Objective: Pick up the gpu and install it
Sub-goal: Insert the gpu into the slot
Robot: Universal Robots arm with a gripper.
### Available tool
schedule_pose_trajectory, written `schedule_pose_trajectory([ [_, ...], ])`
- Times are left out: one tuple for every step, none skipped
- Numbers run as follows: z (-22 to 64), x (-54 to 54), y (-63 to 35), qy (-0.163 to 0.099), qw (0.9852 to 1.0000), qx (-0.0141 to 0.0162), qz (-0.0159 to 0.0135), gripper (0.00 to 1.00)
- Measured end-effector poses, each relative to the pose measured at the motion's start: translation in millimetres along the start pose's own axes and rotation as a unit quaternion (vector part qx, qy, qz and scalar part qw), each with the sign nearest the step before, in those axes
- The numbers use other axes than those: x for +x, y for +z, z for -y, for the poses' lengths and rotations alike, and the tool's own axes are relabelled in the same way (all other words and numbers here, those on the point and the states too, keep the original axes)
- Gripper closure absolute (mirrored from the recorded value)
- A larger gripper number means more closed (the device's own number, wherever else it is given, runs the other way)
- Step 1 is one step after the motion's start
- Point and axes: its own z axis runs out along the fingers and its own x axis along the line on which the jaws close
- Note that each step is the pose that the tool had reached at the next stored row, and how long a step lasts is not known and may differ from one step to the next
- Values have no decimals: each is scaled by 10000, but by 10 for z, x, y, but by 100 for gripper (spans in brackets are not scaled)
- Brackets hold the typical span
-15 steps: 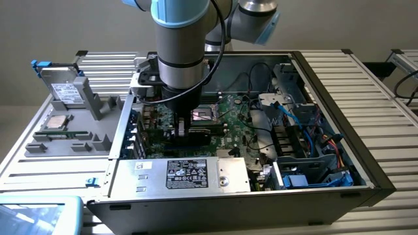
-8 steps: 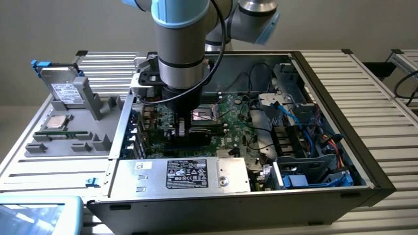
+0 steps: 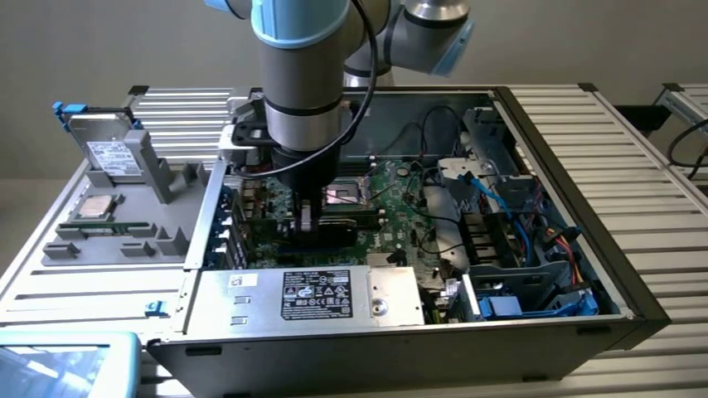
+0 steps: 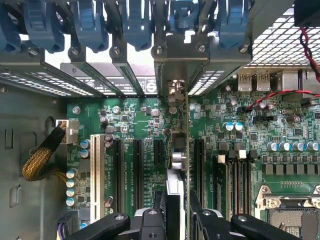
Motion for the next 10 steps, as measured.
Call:
schedule_pose_trajectory([
  [-4, 0, 0, 0, 10000, 2, 0, 72],
  [-4, 0, 0, 0, 10000, 2, 0, 72],
  [-4, 0, 0, -1, 10000, 3, 0, 72],
  [-5, 0, 1, 0, 10000, 3, 0, 72],
  [-6, 0, 1, 1, 10000, 4, 0, 72],
  [-8, 0, 2, 0, 10000, 4, 0, 72],
  [-12, 1, 4, 0, 10000, 5, 1, 72],
  [-15, 1, 6, -1, 10000, 5, 0, 72],
  [-17, 1, 8, -1, 10000, 4, -1, 72],
  [-20, 1, 10, 0, 10000, 4, -2, 72],
])
